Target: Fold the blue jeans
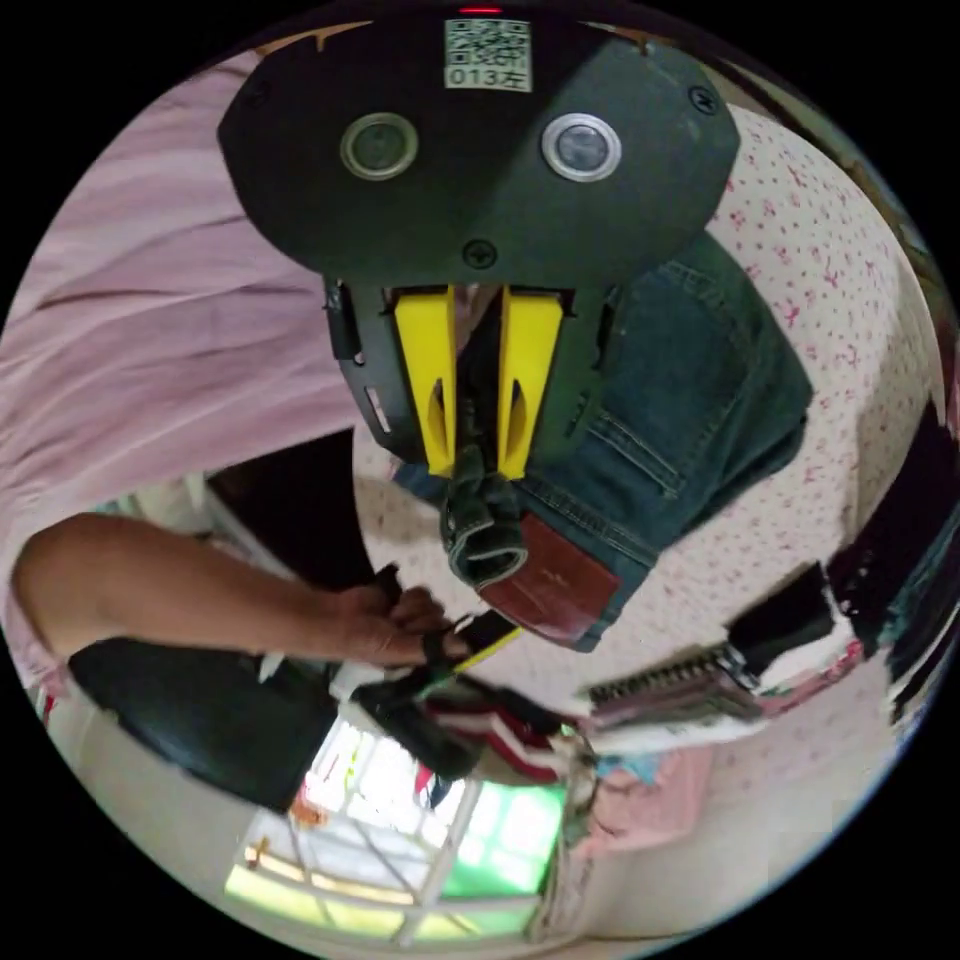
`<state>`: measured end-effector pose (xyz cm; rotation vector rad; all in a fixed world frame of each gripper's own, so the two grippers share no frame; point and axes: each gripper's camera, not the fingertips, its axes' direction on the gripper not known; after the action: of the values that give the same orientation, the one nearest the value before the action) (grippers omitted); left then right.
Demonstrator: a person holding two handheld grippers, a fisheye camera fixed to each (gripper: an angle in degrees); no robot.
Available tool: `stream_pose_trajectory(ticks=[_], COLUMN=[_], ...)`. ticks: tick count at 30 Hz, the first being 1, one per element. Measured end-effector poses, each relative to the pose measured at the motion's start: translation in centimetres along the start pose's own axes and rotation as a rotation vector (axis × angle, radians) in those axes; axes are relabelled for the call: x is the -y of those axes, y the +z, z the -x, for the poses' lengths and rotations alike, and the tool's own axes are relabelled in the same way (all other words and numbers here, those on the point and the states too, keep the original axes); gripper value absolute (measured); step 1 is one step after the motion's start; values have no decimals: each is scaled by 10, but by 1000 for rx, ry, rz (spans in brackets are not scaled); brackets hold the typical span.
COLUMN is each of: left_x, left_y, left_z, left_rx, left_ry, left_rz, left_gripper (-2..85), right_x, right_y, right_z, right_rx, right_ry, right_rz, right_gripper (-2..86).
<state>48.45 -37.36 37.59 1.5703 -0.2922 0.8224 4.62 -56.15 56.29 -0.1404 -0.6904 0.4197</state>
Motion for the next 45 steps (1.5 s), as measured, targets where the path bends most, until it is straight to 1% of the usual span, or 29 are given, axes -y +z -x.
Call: stream_pose_trajectory(ticks=[1, 2, 3, 4, 6, 9, 11, 12, 14, 16, 17, 19, 20, 21, 23, 25, 27, 30, 32, 33, 34, 36, 37, 40, 43, 44, 45], left_x=[5, 8, 9, 13, 20, 25, 24, 23, 14, 5, 0, -5, -6, -7, -6, 0, 8, 20, 25, 26, 26, 28, 33, 49, 65, 69, 70], left_y=[35, 61, 70, 77, 73, 54, 41, 39, 34, 30, 28, 30, 36, 40, 42, 39, 36, 41, 54, 60, 70, 69, 64, 56, 74, 84, 89], left_z=[-10, -18, -22, -31, -44, -60, -56, -51, -20, 0, 9, 17, 23, 26, 28, 26, 23, 28, 38, 41, 48, 53, 53, 47, 57, 63, 66], left_rx=[17, 7, -11, -28, -12, -59, 48, 83, 171, 230, 278, 317, 315, 306, 285, 291, 316, 349, 339, 331, 313, 294, 318, 413, 423, 424, 422], left_ry=[37, 60, 69, 72, 116, 176, 135, 99, -86, -205, -253, -284, -300, -314, -352, -354, -326, -308, -307, -302, -302, -322, -318, -242, -208, -211, -208], left_rz=[113, 191, 217, 234, 224, 154, 115, 110, 108, 97, 97, 125, 159, 174, 153, 118, 99, 109, 133, 158, 204, 199, 180, 138, 208, 253, 277], left_gripper=[83, 91, 95, 100, 101, 92, 88, 88, 87, 87, 88, 89, 89, 89, 86, 85, 86, 87, 85, 83, 81, 71, 68, 66, 68, 68, 68], right_x=[-17, -50, -81, -108, -140, -169, -173, -170, -166, -162, -161, -159, -156, -154, -148, -144, -146, -161, -172, -180, -187, -188, -188, -186, -179, -173, -167], right_y=[-1, -3, -10, -20, -39, -60, -59, -54, -45, -29, -27, -22, -20, -18, -19, -29, -59, -75, -62, -49, -43, -49, -53, -84, -85, -74, -55], right_z=[-11, -29, -44, -54, -61, -61, -59, -55, -51, -52, -51, -46, -40, -31, -12, 10, 34, 39, 24, 12, 5, 4, 6, 42, 68, 80, 88], right_rx=[-29, -70, -66, -42, -19, 33, 79, 82, 18, -8, -8, -47, -56, -37, -129, -190, -179, -244, -272, -269, -239, -204, -214, -384, -429, -460, -524], right_ry=[55, 164, 261, 337, 401, 441, 432, 415, 400, 416, 419, 412, 396, 363, 293, 228, 175, 229, 298, 351, 376, 400, 406, 344, 267, 201, 149], right_rz=[12, 33, 19, -34, -126, -236, -240, -204, -149, -59, -51, -17, 12, 18, 46, 47, -37, -67, -2, 46, 40, 42, 48, -22, -89, -84, -28], right_gripper=[79, 85, 96, 106, 119, 129, 133, 136, 138, 132, 121, 86, 57, 47, 37, 32, 27, 22, 19, 18, 16, 16, 15, 12, 9, 8, 7])
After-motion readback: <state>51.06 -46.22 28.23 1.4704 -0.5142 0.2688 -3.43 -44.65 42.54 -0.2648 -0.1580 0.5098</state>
